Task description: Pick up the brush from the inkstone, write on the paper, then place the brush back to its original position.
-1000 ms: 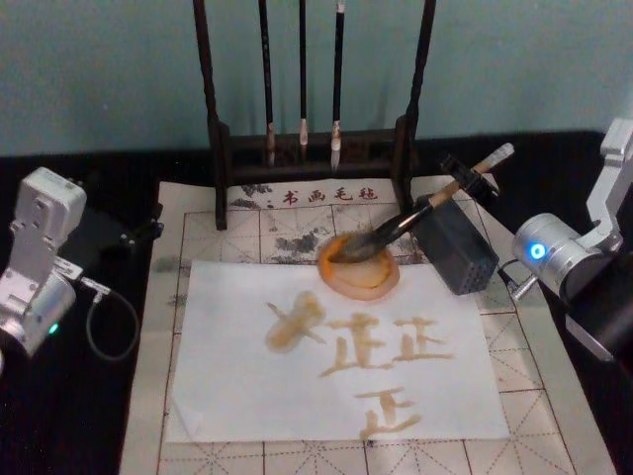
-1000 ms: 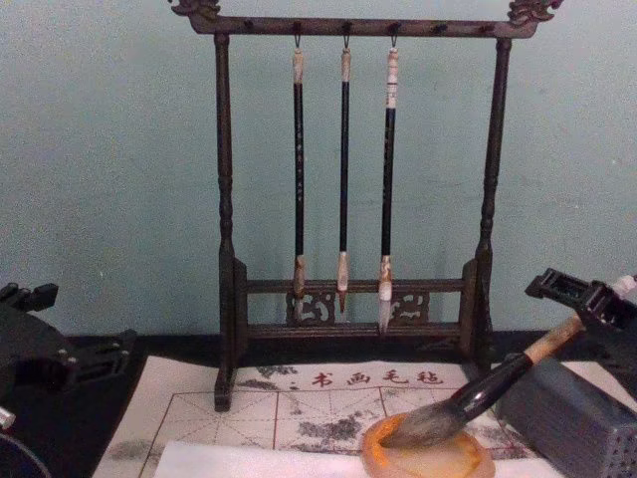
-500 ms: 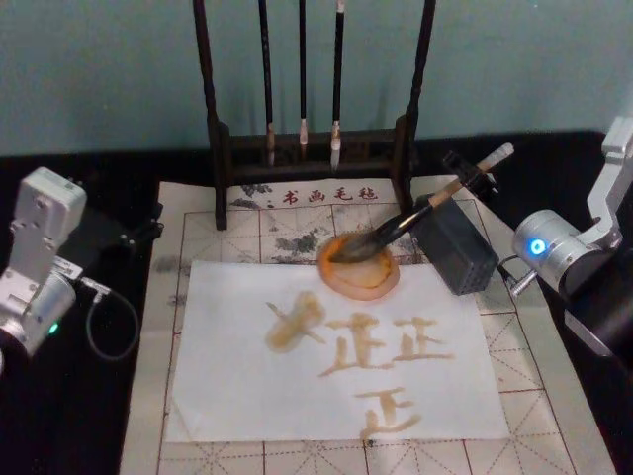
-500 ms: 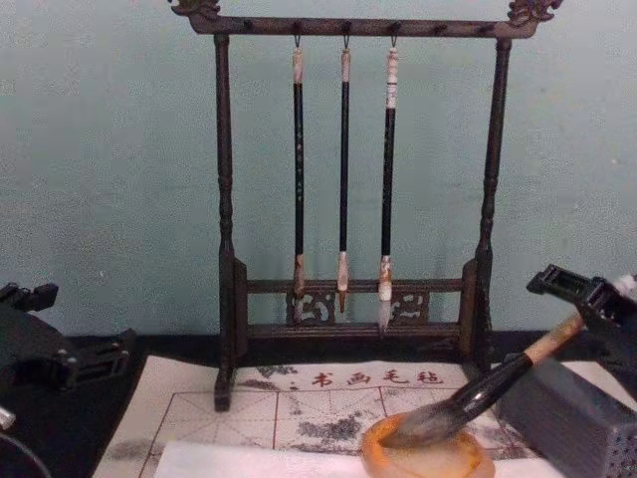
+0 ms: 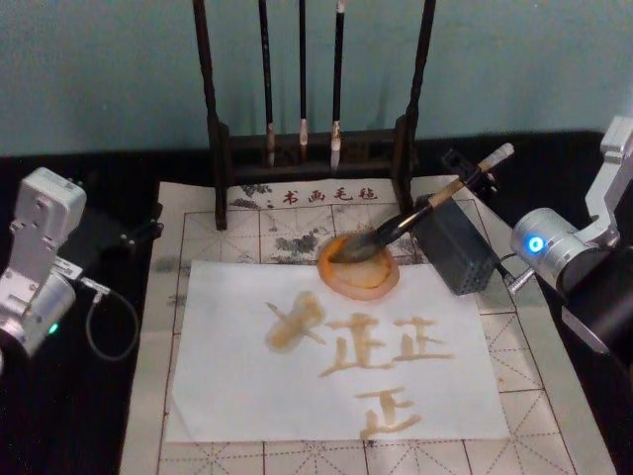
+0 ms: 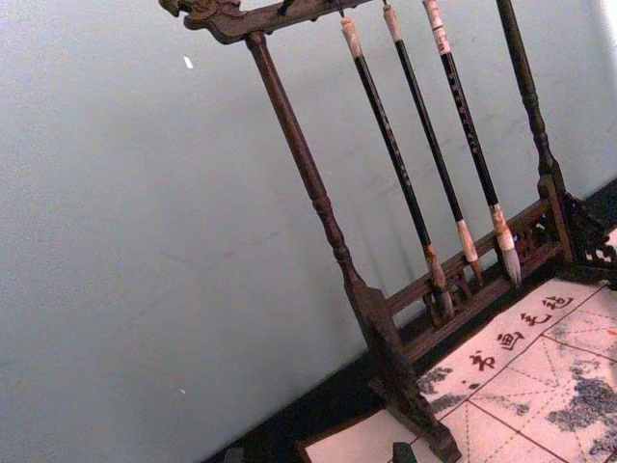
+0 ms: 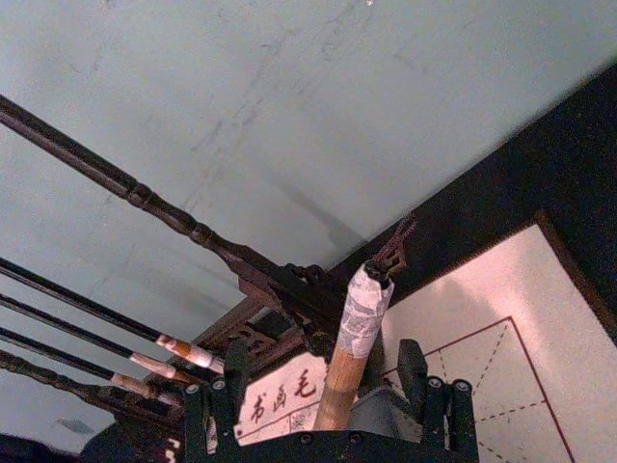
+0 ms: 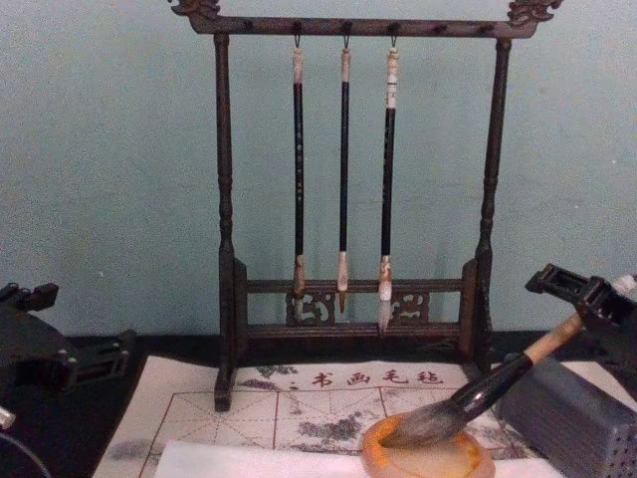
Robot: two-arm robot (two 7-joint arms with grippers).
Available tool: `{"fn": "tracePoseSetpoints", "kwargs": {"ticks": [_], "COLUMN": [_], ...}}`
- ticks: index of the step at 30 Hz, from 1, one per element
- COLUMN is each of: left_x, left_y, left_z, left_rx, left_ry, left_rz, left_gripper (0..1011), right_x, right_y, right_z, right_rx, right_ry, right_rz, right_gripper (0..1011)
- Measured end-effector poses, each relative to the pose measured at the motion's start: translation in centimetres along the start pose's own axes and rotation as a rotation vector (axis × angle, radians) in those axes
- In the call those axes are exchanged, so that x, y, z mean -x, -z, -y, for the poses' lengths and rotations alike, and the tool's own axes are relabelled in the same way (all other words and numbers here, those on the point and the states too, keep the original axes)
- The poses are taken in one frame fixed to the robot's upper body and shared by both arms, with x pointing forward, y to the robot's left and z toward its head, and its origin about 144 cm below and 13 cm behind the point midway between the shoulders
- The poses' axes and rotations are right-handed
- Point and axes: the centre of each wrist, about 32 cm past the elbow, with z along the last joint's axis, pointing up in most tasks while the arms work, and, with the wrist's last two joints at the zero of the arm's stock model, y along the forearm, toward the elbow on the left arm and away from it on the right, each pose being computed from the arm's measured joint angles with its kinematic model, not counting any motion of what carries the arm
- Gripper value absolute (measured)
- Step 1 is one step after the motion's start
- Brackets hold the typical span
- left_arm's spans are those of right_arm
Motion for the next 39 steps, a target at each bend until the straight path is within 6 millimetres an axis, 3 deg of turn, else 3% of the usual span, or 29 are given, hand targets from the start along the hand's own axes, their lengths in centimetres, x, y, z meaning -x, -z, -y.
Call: {"fn": "tracePoseSetpoints", "kwargs": {"ticks": [10, 23, 35, 39], "left_x": [0.00, 0.00, 0.00, 0.00], "left_y": [0.00, 0.00, 0.00, 0.00], "left_z": [0.00, 0.00, 0.00, 0.00], "left_rx": [0.000, 0.000, 0.000, 0.000], "left_ry": [0.000, 0.000, 0.000, 0.000], "left_rz": [0.000, 0.000, 0.000, 0.000], "left_gripper": [1001, 1001, 1001, 1001], "right_x": [0.01, 0.02, 0.03, 0.04], "right_y": [0.03, 0.03, 0.05, 0.05], "right_z": [0.05, 0.07, 0.09, 0.09], "right_rx": [0.000, 0.000, 0.001, 0.001], "right_ry": [-0.001, -0.003, -0.003, -0.003], "right_rz": [-0.002, -0.003, -0.002, -0.002], "right_gripper": [981, 641, 221, 189]}}
